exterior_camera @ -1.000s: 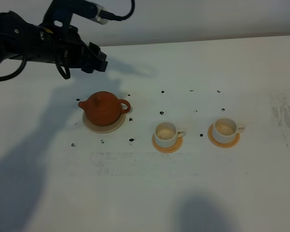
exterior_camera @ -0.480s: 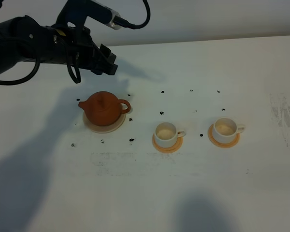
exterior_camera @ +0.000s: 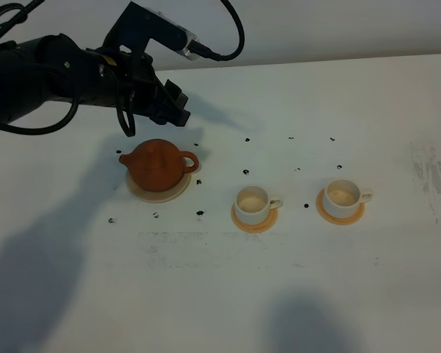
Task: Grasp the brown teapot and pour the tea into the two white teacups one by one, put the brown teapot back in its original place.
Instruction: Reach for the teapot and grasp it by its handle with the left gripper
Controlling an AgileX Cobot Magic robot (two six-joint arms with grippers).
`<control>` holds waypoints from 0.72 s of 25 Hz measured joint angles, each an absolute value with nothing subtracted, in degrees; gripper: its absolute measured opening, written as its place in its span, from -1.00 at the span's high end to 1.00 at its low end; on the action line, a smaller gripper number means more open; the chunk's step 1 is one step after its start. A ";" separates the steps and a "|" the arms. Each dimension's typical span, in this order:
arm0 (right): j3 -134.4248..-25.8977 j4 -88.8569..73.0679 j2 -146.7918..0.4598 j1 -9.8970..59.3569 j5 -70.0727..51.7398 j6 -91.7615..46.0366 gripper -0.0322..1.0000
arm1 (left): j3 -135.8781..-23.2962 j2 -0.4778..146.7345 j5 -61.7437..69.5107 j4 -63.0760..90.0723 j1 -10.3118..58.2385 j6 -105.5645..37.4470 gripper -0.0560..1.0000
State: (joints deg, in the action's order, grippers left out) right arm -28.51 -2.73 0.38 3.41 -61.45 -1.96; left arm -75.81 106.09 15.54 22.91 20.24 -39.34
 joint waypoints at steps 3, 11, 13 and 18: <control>-28.26 -2.80 0.38 3.41 -61.51 -1.96 0.10 | -75.81 107.01 15.54 22.84 20.88 -39.34 -0.18; -27.91 -3.50 0.38 3.41 -61.38 -1.96 0.11 | -75.81 109.90 14.09 22.47 23.19 -39.45 -0.18; -27.91 -3.79 0.38 3.41 -61.38 -1.96 0.11 | -75.81 110.12 13.99 22.42 23.46 -39.45 -0.18; -27.91 -4.94 0.38 3.34 -61.32 -1.96 0.12 | -75.81 110.12 12.94 22.36 23.71 -39.45 -0.18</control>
